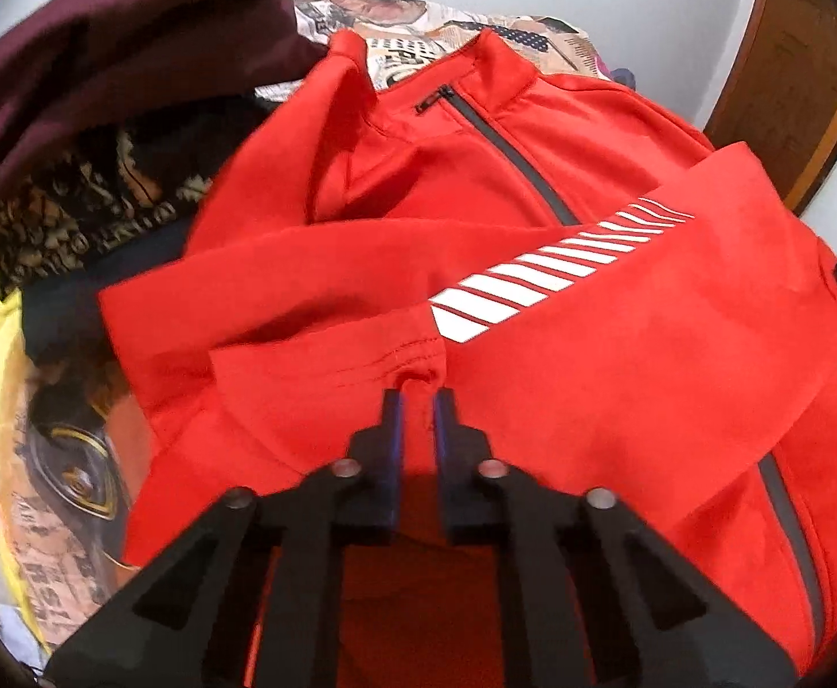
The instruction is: Fold large clothes
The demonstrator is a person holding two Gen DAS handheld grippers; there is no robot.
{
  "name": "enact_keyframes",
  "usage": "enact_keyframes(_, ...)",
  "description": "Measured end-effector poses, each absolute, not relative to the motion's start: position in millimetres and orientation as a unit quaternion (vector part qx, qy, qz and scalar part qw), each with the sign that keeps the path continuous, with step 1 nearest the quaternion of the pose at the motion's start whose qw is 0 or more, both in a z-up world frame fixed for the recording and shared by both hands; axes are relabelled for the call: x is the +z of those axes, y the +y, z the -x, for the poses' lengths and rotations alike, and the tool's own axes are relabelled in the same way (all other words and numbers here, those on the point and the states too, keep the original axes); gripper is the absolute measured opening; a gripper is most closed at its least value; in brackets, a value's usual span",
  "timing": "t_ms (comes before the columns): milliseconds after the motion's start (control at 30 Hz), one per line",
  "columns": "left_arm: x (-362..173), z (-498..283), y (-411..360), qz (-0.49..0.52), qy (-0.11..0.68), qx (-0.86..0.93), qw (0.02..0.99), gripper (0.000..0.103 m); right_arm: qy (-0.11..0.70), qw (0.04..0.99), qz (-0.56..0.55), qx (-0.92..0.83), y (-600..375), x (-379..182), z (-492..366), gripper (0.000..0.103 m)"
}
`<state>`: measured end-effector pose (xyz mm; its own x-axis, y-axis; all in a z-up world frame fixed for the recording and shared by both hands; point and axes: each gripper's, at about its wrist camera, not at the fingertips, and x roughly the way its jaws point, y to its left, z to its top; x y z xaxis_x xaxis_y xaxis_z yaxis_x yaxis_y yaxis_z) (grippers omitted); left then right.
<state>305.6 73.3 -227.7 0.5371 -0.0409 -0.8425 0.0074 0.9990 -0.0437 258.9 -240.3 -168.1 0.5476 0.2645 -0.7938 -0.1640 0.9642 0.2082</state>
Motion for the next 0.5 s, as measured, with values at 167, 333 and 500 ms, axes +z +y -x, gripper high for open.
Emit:
enact_keyframes(167, -195.4, -299.1, 97.6, 0.034, 0.439, 0.0, 0.898, 0.005, 0.449, 0.885, -0.043, 0.116, -243.3, -161.4, -257.5, 0.048)
enact_keyframes(333, -153.1, -283.4, 127.5, 0.05, 0.381, 0.015, 0.923, 0.005, 0.433, 0.894, -0.031, 0.106, -243.8, -152.8, -262.0, 0.048)
enact_keyframes(500, -149.5, -266.8, 141.2, 0.028, 0.357, 0.042, 0.933, 0.006, 0.459, 0.88, -0.038, 0.118, -233.7, -171.2, -272.6, 0.048)
